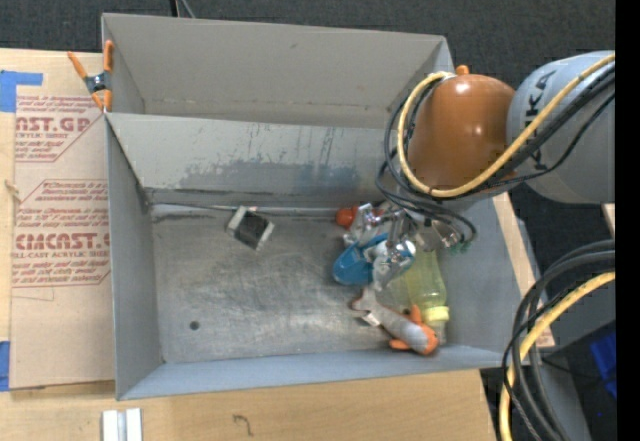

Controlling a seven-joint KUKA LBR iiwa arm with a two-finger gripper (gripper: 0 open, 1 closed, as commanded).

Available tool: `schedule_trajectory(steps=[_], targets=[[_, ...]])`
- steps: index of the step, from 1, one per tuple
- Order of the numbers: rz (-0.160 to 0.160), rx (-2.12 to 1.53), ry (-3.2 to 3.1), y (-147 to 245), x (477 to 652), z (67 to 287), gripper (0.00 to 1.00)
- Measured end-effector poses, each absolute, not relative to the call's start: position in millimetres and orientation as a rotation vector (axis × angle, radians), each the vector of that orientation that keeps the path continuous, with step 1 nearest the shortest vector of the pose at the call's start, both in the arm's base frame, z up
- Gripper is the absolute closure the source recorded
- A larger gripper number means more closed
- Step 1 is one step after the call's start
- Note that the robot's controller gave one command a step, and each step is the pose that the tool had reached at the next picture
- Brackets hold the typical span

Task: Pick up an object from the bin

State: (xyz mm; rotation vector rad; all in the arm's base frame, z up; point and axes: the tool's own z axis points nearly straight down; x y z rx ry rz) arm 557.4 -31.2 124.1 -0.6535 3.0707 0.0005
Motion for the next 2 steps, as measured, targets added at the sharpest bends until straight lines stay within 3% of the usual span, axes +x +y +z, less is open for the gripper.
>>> schedule_trajectory(steps=[1, 2], targets=[[0.002, -0.651, 3.071, -26, 557.3, 122, 1.00], [0.013, -0.853, 3.042, -21, 530.7, 128, 1.00]])
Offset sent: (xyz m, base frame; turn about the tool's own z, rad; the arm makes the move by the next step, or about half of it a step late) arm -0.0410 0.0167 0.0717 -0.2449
